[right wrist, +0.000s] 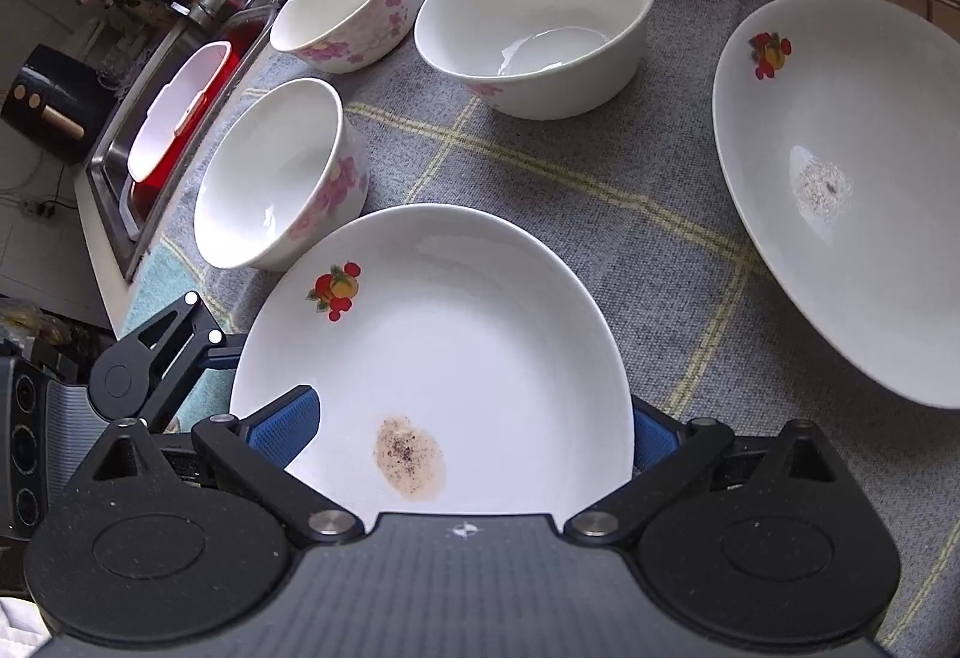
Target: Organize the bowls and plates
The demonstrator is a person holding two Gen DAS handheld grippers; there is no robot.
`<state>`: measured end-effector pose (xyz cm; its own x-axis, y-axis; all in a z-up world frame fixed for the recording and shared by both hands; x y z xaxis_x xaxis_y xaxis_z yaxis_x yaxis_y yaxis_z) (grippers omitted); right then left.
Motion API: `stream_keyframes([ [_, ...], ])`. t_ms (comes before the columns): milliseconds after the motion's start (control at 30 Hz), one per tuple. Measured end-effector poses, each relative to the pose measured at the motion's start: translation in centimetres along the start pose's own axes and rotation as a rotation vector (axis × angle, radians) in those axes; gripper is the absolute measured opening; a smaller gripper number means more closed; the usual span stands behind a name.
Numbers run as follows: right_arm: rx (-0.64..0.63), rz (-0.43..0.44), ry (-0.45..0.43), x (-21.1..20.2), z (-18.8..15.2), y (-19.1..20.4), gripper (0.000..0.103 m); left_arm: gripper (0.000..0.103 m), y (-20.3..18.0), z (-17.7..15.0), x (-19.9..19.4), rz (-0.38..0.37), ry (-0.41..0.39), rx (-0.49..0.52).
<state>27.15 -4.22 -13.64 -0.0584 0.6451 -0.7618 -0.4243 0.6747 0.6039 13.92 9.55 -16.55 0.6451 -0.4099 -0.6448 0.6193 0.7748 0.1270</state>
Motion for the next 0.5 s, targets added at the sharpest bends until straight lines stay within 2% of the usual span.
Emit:
stream_keyframes([
  [100, 0.019, 0.021, 0.013, -0.07, 0.22, -0.25, 0.102, 0.103, -0.01, 0.04, 0.06, 0.0, 0.004, 0.002],
  [267, 0.027, 0.016, 0.036, -0.38, 0.5, -0.64, 0.093, 0.103, 0.0, 0.1, 0.2, 0.0, 0.012, 0.004],
  [400, 0.0, 0.02, 0.063, -0.3, 0.46, -0.54, 0.093, 0.103, 0.01, 0.11, 0.23, -0.001, 0.017, 0.006],
  [500, -0.016, 0.043, 0.075, -0.23, 0.45, -0.52, 0.098, 0.103, -0.01, 0.14, 0.25, -0.001, 0.017, 0.005],
])
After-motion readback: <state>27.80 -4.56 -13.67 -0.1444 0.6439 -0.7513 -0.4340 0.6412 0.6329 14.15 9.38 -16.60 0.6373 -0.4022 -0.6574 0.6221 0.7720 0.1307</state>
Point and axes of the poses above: each gripper's, at about its wrist camera, not at the fingertips, and x roughly the way its jaws point, y to its left, z to its top, the point moved 5 cm from there along x, roughly the way its jaws point, and after that the axes turned 10 degrees about z, right-handed, at the moved point
